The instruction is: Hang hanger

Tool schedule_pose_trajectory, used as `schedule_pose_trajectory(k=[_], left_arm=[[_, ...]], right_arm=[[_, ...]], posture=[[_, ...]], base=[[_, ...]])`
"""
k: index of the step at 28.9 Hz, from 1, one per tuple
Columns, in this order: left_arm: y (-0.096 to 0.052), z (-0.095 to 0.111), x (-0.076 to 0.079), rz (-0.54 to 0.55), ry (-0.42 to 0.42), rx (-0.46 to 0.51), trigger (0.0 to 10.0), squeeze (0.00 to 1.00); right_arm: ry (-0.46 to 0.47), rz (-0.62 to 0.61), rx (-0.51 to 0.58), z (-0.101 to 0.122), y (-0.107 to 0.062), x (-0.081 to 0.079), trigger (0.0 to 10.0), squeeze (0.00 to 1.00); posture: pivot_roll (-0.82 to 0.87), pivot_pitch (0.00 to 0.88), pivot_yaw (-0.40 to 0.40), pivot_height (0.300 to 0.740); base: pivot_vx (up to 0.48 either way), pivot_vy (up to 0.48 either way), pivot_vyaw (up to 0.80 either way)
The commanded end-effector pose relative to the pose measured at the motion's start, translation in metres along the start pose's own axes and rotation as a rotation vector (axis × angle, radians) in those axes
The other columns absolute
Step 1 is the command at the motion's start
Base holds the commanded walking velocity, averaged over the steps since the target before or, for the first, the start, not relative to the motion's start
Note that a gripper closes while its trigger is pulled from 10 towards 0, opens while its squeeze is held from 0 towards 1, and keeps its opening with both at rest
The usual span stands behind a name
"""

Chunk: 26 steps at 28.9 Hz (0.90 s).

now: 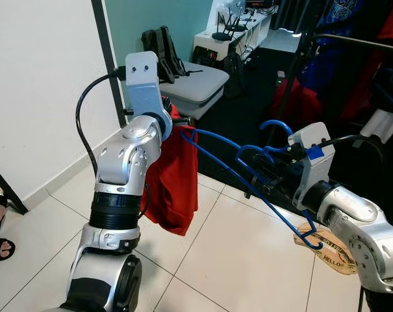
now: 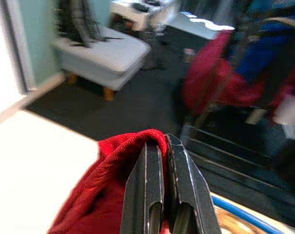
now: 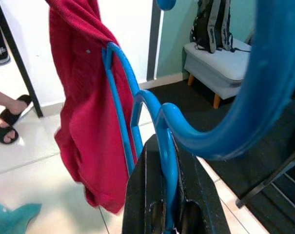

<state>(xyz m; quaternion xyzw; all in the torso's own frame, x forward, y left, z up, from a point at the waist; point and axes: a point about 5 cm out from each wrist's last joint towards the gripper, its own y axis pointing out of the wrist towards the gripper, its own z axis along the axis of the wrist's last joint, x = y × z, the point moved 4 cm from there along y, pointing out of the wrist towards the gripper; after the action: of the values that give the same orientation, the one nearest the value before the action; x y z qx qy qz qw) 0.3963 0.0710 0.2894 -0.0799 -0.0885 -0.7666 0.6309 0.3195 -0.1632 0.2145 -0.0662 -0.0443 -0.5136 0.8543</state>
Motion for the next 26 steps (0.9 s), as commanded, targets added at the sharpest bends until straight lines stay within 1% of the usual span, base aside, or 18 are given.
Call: schedule_pose_trajectory(k=[1,2,4,5,6,7,8,9,11,12,13,14,17,20,22,23,25,26], left_arm=[[-0.003,0.009,0.015,-0.065,-0.001,0.021,10.0,0.0],[-0.005,0.008,0.025,-0.119,-0.025,0.011,10.0,0.0],[-0.005,0.008,0.025,-0.119,-0.025,0.011,10.0,0.0],[-0.005,0.002,0.03,-0.139,-0.045,-0.012,10.0,0.0],[-0.005,0.002,0.03,-0.139,-0.045,-0.012,10.0,0.0],[-0.002,-0.004,0.025,-0.11,-0.072,-0.037,10.0,0.0],[-0.002,-0.004,0.025,-0.11,-0.072,-0.037,10.0,0.0],[0.001,-0.009,0.016,-0.054,-0.089,-0.055,10.0,0.0],[0.001,-0.009,0.016,-0.054,-0.089,-0.055,10.0,0.0],[0.003,-0.011,0.007,-0.009,-0.096,-0.064,10.0,0.0],[0.003,-0.011,0.007,-0.009,-0.096,-0.064,10.0,0.0],[0.004,-0.011,-0.001,0.033,-0.093,-0.059,10.0,0.0],[0.004,-0.011,-0.001,0.033,-0.093,-0.059,10.0,0.0],[0.004,-0.009,-0.013,0.101,-0.092,-0.05,10.0,0.0],[0.004,-0.009,-0.013,0.101,-0.092,-0.05,10.0,0.0],[0.003,-0.009,-0.017,0.128,-0.093,-0.047,10.0,0.0],[0.003,-0.009,-0.017,0.128,-0.093,-0.047,10.0,0.0],[0.003,-0.008,-0.019,0.148,-0.092,-0.042,10.0,0.0]], right_arm=[[-0.008,-0.037,0.012,0.005,-0.001,0.006,10.0,0.0],[-0.003,-0.042,0.014,0.005,0.001,0.005,10.0,0.0],[-0.003,-0.042,0.014,0.005,0.001,0.005,10.0,0.0],[0.013,-0.005,0.015,0.005,0.003,-0.002,10.0,0.0],[0.013,-0.005,0.015,0.005,0.003,-0.002,10.0,0.0],[0.027,0.083,-0.001,0.004,0.001,-0.015,10.0,0.0],[0.027,0.083,-0.001,0.004,0.001,-0.015,10.0,0.0],[0.013,0.182,-0.037,0.001,-0.006,-0.028,10.0,0.0],[0.013,0.182,-0.037,0.001,-0.006,-0.028,10.0,0.0],[0.001,0.252,-0.072,-0.003,-0.012,-0.036,10.0,0.0],[0.001,0.252,-0.072,-0.003,-0.012,-0.036,10.0,0.0],[-0.016,0.279,-0.113,-0.006,-0.02,-0.035,10.0,0.0],[-0.016,0.279,-0.113,-0.006,-0.02,-0.035,10.0,0.0],[-0.044,0.257,-0.195,-0.011,-0.032,-0.02,10.0,0.0],[-0.044,0.257,-0.195,-0.011,-0.032,-0.02,10.0,0.0],[-0.059,0.258,-0.233,-0.013,-0.039,-0.014,10.0,0.0],[-0.059,0.258,-0.233,-0.013,-0.039,-0.014,10.0,0.0],[-0.069,0.267,-0.262,-0.014,-0.045,-0.012,10.0,0.0]], posture=[[-0.03,0.026,0.014,0.74],[-0.03,0.022,0.014,0.74],[-0.03,0.022,0.014,0.74],[-0.03,0.019,0.014,0.74],[-0.03,0.019,0.014,0.74],[-0.04,0.018,0.015,0.74],[-0.04,0.018,0.015,0.74],[-0.04,0.018,0.017,0.74],[-0.04,0.018,0.017,0.74],[-0.04,0.017,0.019,0.74],[-0.04,0.017,0.019,0.74],[-0.04,0.017,0.019,0.74],[-0.04,0.017,0.019,0.74],[-0.05,0.018,0.02,0.74],[-0.05,0.018,0.02,0.74],[-0.05,0.018,0.02,0.74],[-0.05,0.018,0.02,0.74],[-0.05,0.021,0.019,0.74]], base=[[0.0,0.0,0.0],[0.0,0.0,0.0],[0.0,0.0,0.0],[0.0,0.0,0.0],[0.0,0.0,0.0],[0.0,0.0,0.0],[0.0,0.0,0.0],[0.0,0.0,0.0],[0.0,0.0,0.0],[0.0,0.0,0.0],[0.0,0.0,0.0],[0.0,0.0,0.0],[0.0,0.0,0.0],[0.0,0.0,0.0],[0.0,0.0,0.0],[0.0,0.0,0.0],[0.0,0.0,0.0],[0.0,0.0,0.0]])
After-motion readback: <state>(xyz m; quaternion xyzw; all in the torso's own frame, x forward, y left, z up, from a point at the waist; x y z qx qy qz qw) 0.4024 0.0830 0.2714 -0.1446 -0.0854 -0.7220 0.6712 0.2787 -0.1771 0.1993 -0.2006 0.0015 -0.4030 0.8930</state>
